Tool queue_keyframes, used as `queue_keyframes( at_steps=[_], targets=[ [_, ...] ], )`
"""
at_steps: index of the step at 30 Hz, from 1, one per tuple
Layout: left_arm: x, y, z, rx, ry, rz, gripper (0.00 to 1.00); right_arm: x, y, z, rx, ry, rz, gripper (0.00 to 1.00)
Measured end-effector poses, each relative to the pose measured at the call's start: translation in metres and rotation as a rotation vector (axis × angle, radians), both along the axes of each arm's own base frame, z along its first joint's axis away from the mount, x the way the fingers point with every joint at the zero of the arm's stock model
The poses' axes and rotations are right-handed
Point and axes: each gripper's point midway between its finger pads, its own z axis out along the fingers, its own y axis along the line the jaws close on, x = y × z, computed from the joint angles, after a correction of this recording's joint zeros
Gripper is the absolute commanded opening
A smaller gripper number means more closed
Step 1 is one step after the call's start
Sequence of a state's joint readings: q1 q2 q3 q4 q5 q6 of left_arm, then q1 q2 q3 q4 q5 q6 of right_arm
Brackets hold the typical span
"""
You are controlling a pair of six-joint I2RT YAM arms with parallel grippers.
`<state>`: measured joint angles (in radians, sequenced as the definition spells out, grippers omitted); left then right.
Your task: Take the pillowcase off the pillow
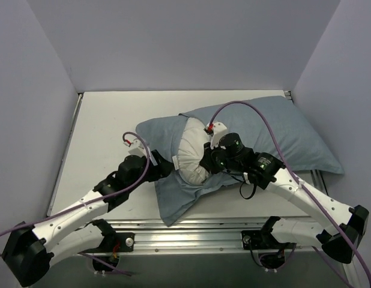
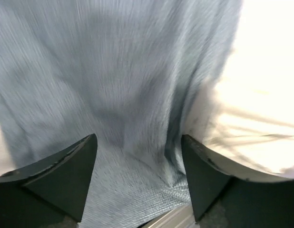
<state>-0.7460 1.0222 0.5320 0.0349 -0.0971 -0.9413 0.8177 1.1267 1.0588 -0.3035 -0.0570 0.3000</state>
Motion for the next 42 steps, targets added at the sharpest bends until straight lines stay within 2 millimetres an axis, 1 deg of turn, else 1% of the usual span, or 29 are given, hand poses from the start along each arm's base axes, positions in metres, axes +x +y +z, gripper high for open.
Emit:
queue_keyframes(
  at_steps=[3,6,7,9,11,12,14,15,16,18,20,22,23,25,26,28,30,32,34,35,37,38,40,41,42],
  targets=[
    [0.004,0.017,0.034,0.042,-0.11,0.028,0.84,-0.012,-0.004,-0.012,0.002,0.035,0.018,0.0],
    [0.021,0.02,0.069,0.104,-0.214,0.036,0.84,-0.017,-0.006,-0.018,0.001,0.053,0.026,0.0],
    [0.028,0.017,0.079,0.129,-0.237,0.027,0.84,-0.017,-0.005,-0.019,0.002,0.056,0.027,0.0],
    [0.046,0.004,0.096,0.173,-0.281,0.001,0.84,-0.018,-0.005,-0.019,0.005,0.058,0.027,0.0],
    [0.06,-0.011,0.098,0.211,-0.295,-0.033,0.82,-0.017,-0.004,-0.018,0.009,0.055,0.026,0.0],
    [0.065,-0.017,0.094,0.229,-0.291,-0.05,0.81,-0.017,-0.004,-0.018,0.011,0.054,0.025,0.0],
    [0.073,-0.023,0.075,0.282,-0.266,-0.072,0.77,-0.017,-0.004,-0.018,0.012,0.053,0.023,0.0],
    [0.076,-0.024,0.062,0.311,-0.246,-0.079,0.7,-0.016,-0.004,-0.017,0.013,0.051,0.021,0.0],
    [0.08,-0.024,0.047,0.344,-0.217,-0.078,0.64,-0.016,-0.005,-0.017,0.014,0.048,0.019,0.0],
    [0.087,-0.019,0.029,0.375,-0.179,-0.055,0.51,-0.016,-0.006,-0.015,0.017,0.043,0.013,0.0],
    [0.097,-0.008,0.019,0.383,-0.139,-0.003,0.46,-0.015,-0.01,-0.015,0.011,0.04,-0.006,0.0],
    [0.111,0.015,0.006,0.385,-0.079,0.077,0.4,-0.014,-0.015,-0.013,0.007,0.034,-0.033,0.0],
    [0.115,0.024,0.0,0.384,-0.055,0.106,0.39,-0.014,-0.017,-0.011,0.01,0.029,-0.044,0.0],
    [0.12,0.039,-0.023,0.371,0.021,0.152,0.38,-0.015,-0.022,-0.006,0.023,0.019,-0.071,0.0],
    [0.12,0.04,-0.034,0.361,0.058,0.154,0.38,-0.015,-0.025,-0.003,0.028,0.017,-0.082,0.0],
    [0.119,0.038,-0.052,0.334,0.119,0.146,0.38,-0.018,-0.029,-0.003,0.032,0.028,-0.101,0.0],
    [0.118,0.031,-0.07,0.289,0.18,0.127,0.39,-0.02,-0.032,-0.005,0.028,0.045,-0.12,0.0],
    [0.116,0.025,-0.083,0.247,0.22,0.105,0.38,-0.021,-0.034,-0.008,0.023,0.061,-0.131,0.0],
    [0.115,0.017,-0.092,0.192,0.242,0.072,0.36,-0.023,-0.036,-0.011,0.019,0.072,-0.136,0.0],
    [0.114,0.012,-0.096,0.163,0.251,0.055,0.32,-0.024,-0.037,-0.013,0.015,0.077,-0.137,0.0],
    [0.111,0.004,-0.098,0.104,0.252,0.021,0.28,-0.025,-0.039,-0.014,0.006,0.084,-0.134,0.0],
    [0.11,0.001,-0.097,0.078,0.244,0.007,0.26,-0.026,-0.04,-0.016,0.0,0.088,-0.132,0.1],
    [0.106,-0.003,-0.092,0.04,0.22,-0.014,0.25,-0.029,-0.04,-0.016,-0.016,0.099,-0.112,0.25],
    [0.105,-0.004,-0.089,0.032,0.209,-0.019,0.25,-0.031,-0.04,-0.013,-0.026,0.104,-0.1,0.4],
    [0.104,-0.004,-0.086,0.026,0.198,-0.021,0.25,-0.031,-0.039,-0.008,-0.031,0.102,-0.089,0.47]
  ],
)
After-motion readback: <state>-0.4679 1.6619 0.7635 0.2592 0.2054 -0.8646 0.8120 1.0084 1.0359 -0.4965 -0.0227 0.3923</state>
